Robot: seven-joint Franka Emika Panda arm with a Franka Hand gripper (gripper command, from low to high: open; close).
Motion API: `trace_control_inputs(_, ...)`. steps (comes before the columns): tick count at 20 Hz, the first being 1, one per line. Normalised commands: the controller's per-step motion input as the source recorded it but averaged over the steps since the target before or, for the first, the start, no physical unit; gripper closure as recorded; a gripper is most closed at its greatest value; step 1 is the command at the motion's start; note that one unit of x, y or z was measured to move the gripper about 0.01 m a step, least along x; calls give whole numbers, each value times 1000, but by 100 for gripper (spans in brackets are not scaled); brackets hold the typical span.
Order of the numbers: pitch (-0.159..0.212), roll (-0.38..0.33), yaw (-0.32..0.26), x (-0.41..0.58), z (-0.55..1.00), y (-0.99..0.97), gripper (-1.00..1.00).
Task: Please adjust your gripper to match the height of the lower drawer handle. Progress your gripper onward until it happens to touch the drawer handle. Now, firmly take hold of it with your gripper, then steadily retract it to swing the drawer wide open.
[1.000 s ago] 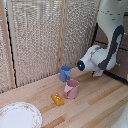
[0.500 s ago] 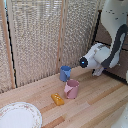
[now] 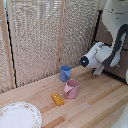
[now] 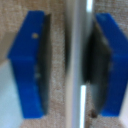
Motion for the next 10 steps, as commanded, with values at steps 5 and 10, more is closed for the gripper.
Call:
trace_control_inputs(5, 1, 164, -45, 205, 88, 630, 100)
trace_control_inputs(10, 26, 212, -45, 243, 229, 729, 100)
